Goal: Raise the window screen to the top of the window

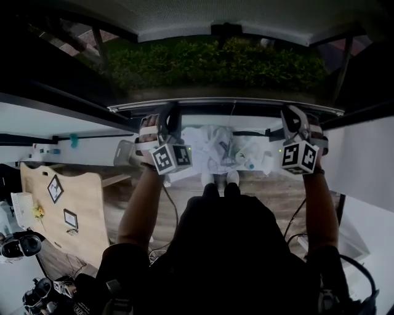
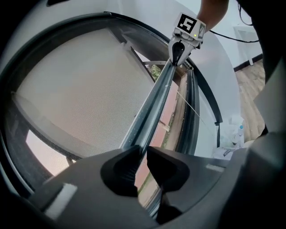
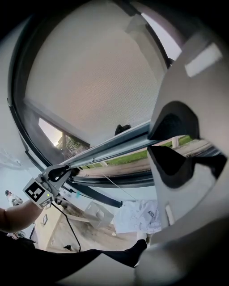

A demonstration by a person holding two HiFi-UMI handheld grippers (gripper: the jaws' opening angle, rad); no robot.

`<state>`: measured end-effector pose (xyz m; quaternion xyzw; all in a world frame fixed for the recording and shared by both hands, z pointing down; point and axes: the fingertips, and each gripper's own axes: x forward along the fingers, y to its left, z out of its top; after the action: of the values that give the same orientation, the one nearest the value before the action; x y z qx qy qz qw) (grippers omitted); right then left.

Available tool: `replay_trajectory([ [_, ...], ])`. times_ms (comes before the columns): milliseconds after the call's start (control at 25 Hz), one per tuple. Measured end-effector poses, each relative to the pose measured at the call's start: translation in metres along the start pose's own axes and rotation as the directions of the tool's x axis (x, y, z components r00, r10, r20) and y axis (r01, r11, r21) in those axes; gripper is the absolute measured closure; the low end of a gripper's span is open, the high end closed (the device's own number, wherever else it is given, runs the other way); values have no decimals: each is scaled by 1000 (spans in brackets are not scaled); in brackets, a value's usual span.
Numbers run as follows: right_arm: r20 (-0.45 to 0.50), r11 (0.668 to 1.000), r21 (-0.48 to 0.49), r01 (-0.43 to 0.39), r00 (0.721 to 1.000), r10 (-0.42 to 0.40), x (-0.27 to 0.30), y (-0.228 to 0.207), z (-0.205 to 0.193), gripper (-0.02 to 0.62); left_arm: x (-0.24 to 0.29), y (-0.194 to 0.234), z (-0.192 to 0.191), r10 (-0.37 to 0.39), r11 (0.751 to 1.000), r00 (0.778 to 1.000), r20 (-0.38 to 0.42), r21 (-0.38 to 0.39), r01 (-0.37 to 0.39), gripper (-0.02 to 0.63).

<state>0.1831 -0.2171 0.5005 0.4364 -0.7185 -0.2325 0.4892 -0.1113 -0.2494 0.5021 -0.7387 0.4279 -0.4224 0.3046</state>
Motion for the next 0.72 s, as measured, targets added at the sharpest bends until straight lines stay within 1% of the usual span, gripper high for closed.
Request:
replay_trajectory([
  [240,3,1000,-3,13,1000,-13,-6,-7,5,552,-5,8,5,3,1000,1000,-2,-2,-3,552],
  [360,25,1000,-4,28,999,-28,-8,-10,5,552,-5,11,4,28,999,1000,10,19,-28,552],
  [520,31,999,-10,35,999,-35,-15,-15,8,552,-11,18,10,41,999,999,11,17,-41,552],
  [720,57,997,1,81,995,-81,-26,-33,16,551,-17,36,20,72,997,997,34,20,-72,552],
])
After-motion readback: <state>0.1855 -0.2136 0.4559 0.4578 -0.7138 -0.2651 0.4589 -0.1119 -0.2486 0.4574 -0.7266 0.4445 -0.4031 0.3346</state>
